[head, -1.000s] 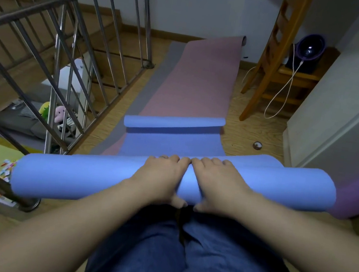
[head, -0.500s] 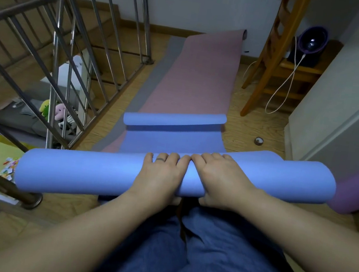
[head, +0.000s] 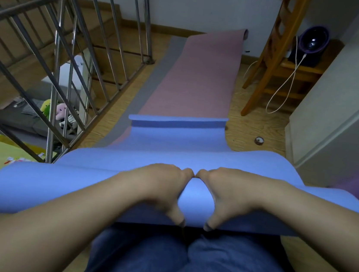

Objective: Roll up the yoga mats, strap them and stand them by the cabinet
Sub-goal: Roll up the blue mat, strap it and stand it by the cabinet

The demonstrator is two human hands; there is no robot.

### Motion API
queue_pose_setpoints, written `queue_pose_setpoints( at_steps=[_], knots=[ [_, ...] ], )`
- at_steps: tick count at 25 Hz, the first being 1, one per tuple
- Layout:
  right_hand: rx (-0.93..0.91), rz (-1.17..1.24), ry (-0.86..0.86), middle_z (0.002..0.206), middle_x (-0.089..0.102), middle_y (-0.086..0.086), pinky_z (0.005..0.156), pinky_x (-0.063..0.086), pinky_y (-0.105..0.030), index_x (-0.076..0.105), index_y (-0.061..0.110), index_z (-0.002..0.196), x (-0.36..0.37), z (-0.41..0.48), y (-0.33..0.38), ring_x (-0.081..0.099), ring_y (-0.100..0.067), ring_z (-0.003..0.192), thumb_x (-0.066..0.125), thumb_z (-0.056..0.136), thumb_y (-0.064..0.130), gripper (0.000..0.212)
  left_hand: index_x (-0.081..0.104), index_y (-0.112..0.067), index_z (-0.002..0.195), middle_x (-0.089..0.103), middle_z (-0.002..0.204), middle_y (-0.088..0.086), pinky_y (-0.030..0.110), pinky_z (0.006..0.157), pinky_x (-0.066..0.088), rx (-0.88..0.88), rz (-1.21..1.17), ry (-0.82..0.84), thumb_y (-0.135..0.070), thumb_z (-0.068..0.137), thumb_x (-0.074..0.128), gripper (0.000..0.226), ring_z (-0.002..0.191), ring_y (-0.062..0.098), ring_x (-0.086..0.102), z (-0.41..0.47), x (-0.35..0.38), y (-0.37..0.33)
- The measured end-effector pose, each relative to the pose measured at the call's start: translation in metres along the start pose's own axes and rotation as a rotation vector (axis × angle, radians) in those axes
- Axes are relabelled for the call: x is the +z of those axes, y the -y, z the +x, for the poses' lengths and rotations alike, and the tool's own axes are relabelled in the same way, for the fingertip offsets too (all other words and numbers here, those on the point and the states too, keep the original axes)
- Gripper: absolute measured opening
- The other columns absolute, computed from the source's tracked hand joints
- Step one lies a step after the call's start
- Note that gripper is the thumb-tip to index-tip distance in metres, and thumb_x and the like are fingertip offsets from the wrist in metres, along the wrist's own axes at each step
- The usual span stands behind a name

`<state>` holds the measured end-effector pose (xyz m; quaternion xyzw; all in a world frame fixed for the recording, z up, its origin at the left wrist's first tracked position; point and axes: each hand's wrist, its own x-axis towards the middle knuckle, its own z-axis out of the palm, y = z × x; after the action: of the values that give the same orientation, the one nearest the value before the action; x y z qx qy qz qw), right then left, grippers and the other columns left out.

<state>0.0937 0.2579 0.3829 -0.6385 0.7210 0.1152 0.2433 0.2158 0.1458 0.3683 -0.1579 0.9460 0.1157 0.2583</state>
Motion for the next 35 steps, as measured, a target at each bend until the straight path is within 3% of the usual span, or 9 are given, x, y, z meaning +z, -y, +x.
queue_pose_setpoints(
  at_steps=[5, 7, 12, 19, 23, 26, 31, 35],
  knots=[
    [0.018, -0.174, -0.313, 0.119, 0.049, -0.005, 0.089, 0.04, -0.038, 0.032, 0.015, 0.135, 0.027, 0.003, 0.014, 0.048, -0.026, 0.106, 0.071, 0.068, 0.056, 0.087, 0.039, -0.033, 0.134, 0.055, 0.129, -0.008, 0.038, 0.101, 0.044, -0.027, -0.211, 0.327, -0.062, 0.058, 0.079, 0.09, 0.113, 0.019, 0.055, 0.036, -0.027, 0.023],
    [0.023, -0.126, -0.33, 0.116, 0.05, -0.003, 0.086, 0.04, -0.036, 0.036, 0.018, 0.13, 0.028, 0.006, 0.009, 0.048, -0.025, 0.103, 0.072, 0.065, 0.058, 0.085, 0.038, -0.031, 0.134, 0.053, 0.129, -0.007, 0.039, 0.1, 0.044, -0.011, -0.199, 0.241, -0.064, 0.06, 0.076, 0.089, 0.114, 0.02, 0.054, 0.035, -0.021, 0.023],
    [-0.003, -0.023, -0.183, 0.117, 0.056, -0.003, 0.082, 0.044, -0.034, 0.039, 0.017, 0.129, 0.009, 0.023, -0.009, 0.054, -0.024, 0.104, 0.077, 0.059, 0.062, 0.091, 0.025, -0.024, 0.142, 0.047, 0.128, -0.002, 0.038, 0.093, 0.041, 0.038, 0.187, -0.33, -0.069, 0.065, 0.064, 0.098, 0.114, 0.024, 0.05, 0.001, 0.021, 0.014],
    [0.062, -0.239, -0.438, 0.12, 0.051, -0.007, 0.09, 0.039, -0.04, 0.029, 0.012, 0.141, 0.041, 0.025, 0.006, 0.05, -0.029, 0.106, 0.071, 0.064, 0.054, 0.097, 0.035, -0.026, 0.136, 0.053, 0.13, -0.002, 0.037, 0.092, 0.045, 0.035, -0.073, -0.197, -0.063, 0.061, 0.074, 0.093, 0.115, 0.021, 0.053, 0.024, 0.005, 0.033],
    [0.036, -0.098, -0.328, 0.119, 0.056, -0.002, 0.085, 0.045, -0.035, 0.036, 0.019, 0.134, 0.017, 0.036, -0.013, 0.054, -0.025, 0.106, 0.073, 0.061, 0.06, 0.091, 0.015, -0.025, 0.148, 0.044, 0.136, 0.002, 0.04, 0.095, 0.037, -0.033, 0.245, -0.421, -0.059, 0.068, 0.068, 0.102, 0.117, 0.028, 0.049, 0.013, 0.023, 0.024],
    [0.013, -0.068, -0.212, 0.115, 0.06, -0.001, 0.071, 0.042, -0.031, 0.041, 0.02, 0.127, -0.003, 0.042, -0.017, 0.058, -0.024, 0.101, 0.077, 0.059, 0.06, 0.087, 0.014, -0.026, 0.147, 0.045, 0.134, 0.001, 0.038, 0.094, 0.038, -0.039, 0.277, -0.478, -0.058, 0.069, 0.067, 0.099, 0.116, 0.027, 0.051, 0.007, 0.021, 0.027],
    [-0.007, -0.008, -0.151, 0.111, 0.062, 0.001, 0.074, 0.045, -0.03, 0.045, 0.022, 0.124, -0.03, 0.024, -0.02, 0.058, -0.021, 0.097, 0.078, 0.057, 0.062, 0.085, 0.022, -0.03, 0.139, 0.051, 0.121, 0.0, 0.036, 0.08, 0.042, 0.026, 0.238, -0.47, -0.059, 0.067, 0.067, 0.089, 0.108, 0.025, 0.055, -0.005, -0.013, 0.023],
    [-0.027, 0.111, -0.047, 0.113, 0.06, 0.006, 0.079, 0.046, -0.027, 0.044, 0.028, 0.126, -0.031, 0.003, -0.019, 0.057, -0.015, 0.098, 0.081, 0.057, 0.06, 0.084, 0.027, -0.028, 0.134, 0.052, 0.118, 0.002, 0.035, 0.074, 0.042, 0.057, 0.214, -0.307, -0.054, 0.065, 0.071, 0.086, 0.105, 0.028, 0.057, -0.015, -0.021, 0.009]
  ],
)
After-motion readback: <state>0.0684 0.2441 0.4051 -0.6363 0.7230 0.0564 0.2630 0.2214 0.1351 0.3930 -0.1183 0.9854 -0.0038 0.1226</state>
